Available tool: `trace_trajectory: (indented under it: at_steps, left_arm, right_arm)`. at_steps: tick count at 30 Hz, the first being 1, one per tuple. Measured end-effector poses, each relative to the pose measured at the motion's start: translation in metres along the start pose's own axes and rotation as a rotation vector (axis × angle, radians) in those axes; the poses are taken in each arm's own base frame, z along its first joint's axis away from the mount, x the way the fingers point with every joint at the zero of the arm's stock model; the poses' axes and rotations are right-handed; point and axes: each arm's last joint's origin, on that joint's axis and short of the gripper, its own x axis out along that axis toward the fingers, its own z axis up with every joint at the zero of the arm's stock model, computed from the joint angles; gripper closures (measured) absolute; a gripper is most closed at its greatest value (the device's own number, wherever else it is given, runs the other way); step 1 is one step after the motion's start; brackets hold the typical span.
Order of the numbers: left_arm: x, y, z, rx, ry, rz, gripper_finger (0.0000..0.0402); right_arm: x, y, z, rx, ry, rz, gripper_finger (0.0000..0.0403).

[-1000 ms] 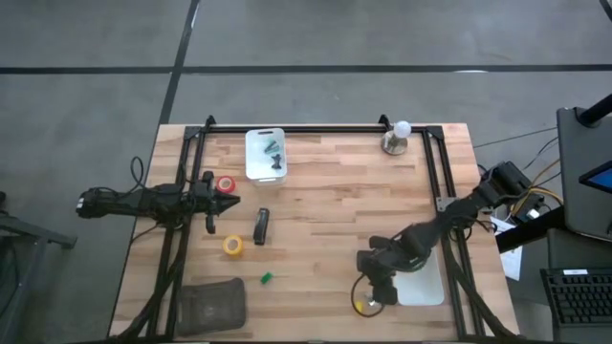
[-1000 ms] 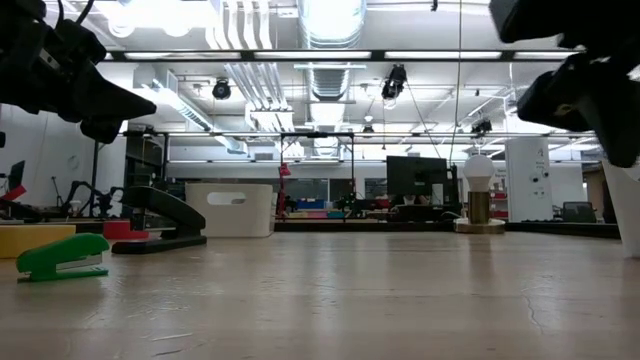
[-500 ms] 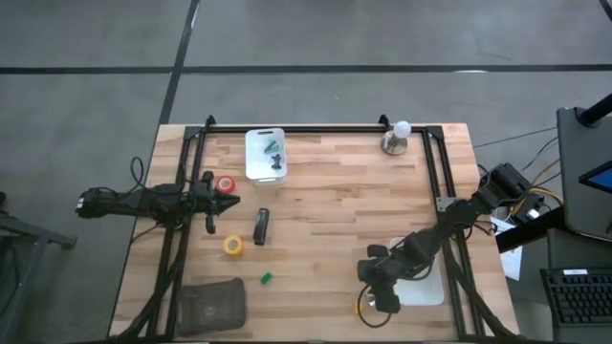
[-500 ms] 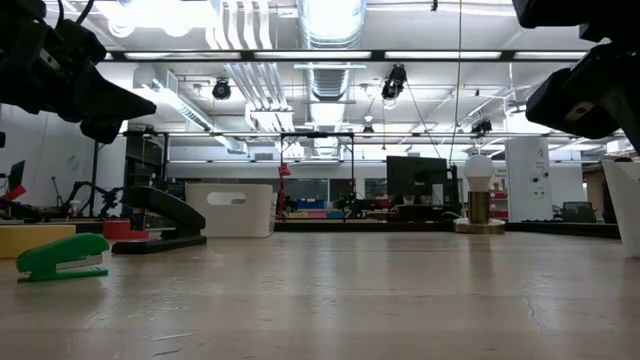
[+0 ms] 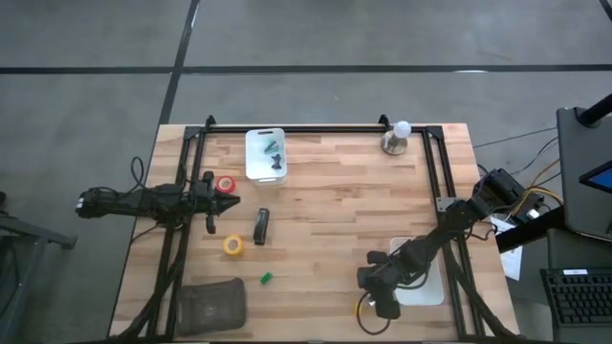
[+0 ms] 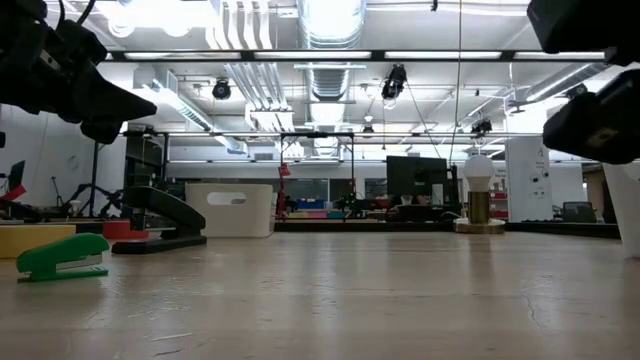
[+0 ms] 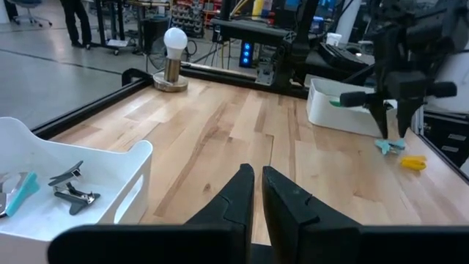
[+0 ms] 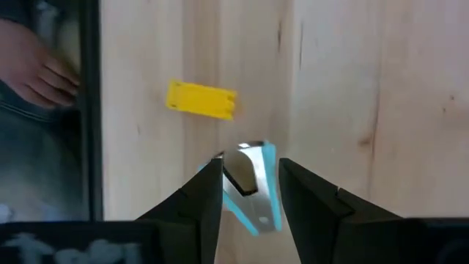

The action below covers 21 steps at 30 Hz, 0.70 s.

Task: Pick and place Stapler, Stapler remover, tape
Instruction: Put the blue staple remover into the top white bin

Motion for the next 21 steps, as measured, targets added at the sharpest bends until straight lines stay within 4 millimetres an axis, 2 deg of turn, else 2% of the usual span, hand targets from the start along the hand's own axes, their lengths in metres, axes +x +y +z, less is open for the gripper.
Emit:
trace_trajectory:
  at_steps: [21]
  left_arm:
    - [0.0003, 0.0000, -0.0004, 0.002, 0.005, 0.002, 0.0369]
  right_arm:
    - [0.0008, -0.0010, -0.0008, -0.004, 0.006, -0.007, 0.0289]
